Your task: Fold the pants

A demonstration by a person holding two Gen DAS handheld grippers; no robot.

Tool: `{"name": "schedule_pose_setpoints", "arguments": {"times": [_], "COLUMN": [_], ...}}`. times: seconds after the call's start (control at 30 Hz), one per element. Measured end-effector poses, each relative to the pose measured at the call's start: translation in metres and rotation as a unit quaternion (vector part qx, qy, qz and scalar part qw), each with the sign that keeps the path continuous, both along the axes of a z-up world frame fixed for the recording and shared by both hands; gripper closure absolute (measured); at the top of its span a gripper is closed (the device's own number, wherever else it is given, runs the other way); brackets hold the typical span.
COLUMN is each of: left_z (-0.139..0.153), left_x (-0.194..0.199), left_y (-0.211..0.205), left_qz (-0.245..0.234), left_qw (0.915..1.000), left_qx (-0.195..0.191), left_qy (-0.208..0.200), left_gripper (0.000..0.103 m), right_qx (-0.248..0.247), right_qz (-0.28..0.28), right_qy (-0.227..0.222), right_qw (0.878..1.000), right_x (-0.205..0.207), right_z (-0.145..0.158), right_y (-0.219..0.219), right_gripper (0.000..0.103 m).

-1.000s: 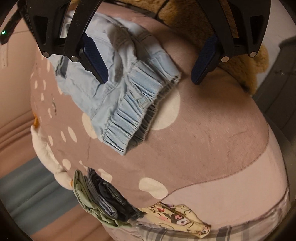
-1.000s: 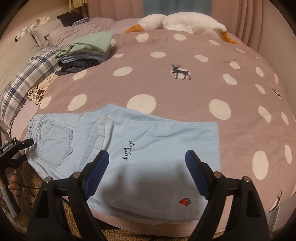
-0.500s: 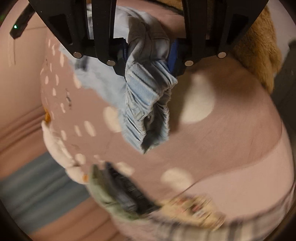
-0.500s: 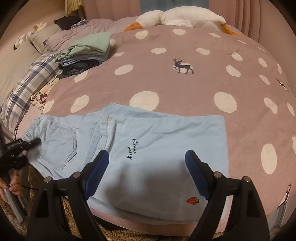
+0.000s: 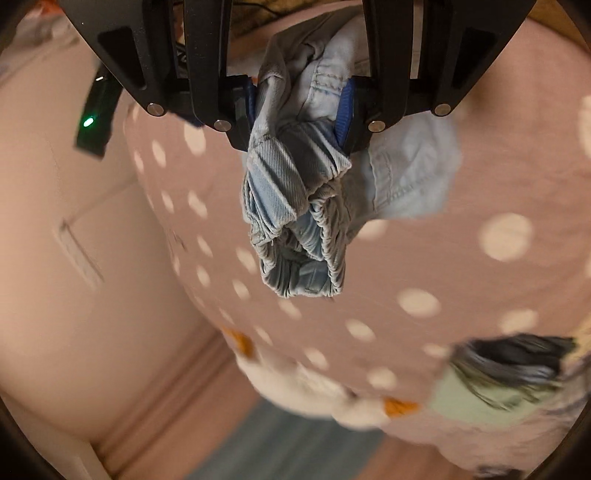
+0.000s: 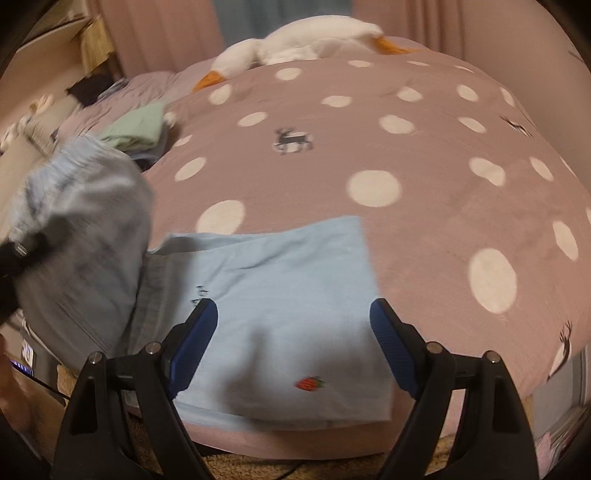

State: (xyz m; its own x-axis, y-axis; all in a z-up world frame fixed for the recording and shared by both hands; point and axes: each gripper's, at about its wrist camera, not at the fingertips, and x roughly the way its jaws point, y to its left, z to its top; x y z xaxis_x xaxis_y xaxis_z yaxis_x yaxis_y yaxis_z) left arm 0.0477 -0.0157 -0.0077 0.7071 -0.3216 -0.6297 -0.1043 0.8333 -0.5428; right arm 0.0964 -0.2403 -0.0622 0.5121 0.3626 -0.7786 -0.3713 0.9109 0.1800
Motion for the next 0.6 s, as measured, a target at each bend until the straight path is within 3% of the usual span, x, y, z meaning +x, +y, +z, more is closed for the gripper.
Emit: {"name": "schedule_pose_setpoints", "arguments": {"times": [0.23,0.33,0.37,0.4,0.5,0.6], "left_z": [-0.055,-0.07,-0.07,-0.068,-0.054,-0.039], "left_x": [0.043,0.049,0.048,0.045,0.031,0.013], "left_y": [-0.042,-0.048,-0.049,-0.052,-0.045,-0.032], "left_qz": [-0.064,-0.084,-0.089,-0.095,-0.107,-0.077], "left_qw": [0.9954,0.9921,0.9914,0.9908,0.9895,0.9943], "left_qx": [0.018,0.014,0.016,0.013,-0.045,-0.039], "left_qy": [0.069,0.092,0.094,0.095,0.086,0.063], "left_gripper": [0.07,0.061,0.056,0.044,0.02,0.017], "right_qx": [0.013,0.025,0.03,0.034,0.044,0.057], "right_qz": [-0.048,-0.056,-0.056,-0.055,-0.055,-0.051], "right_qy": [0.025,0.038,0.041,0.043,0.04,0.03], "right_qw": [0.998,0.997,0.997,0.997,0.997,0.997], "right_x": [0.004,0.004,0.005,0.005,0.006,0.007], "right_z": [-0.016,-0.023,-0.024,-0.025,-0.023,-0.018], "right_y": [-0.036,-0.044,-0.046,-0.047,-0.05,-0.05], "right_gripper": [0.017,0.017,0.017,0.017,0.011,0.005]}}
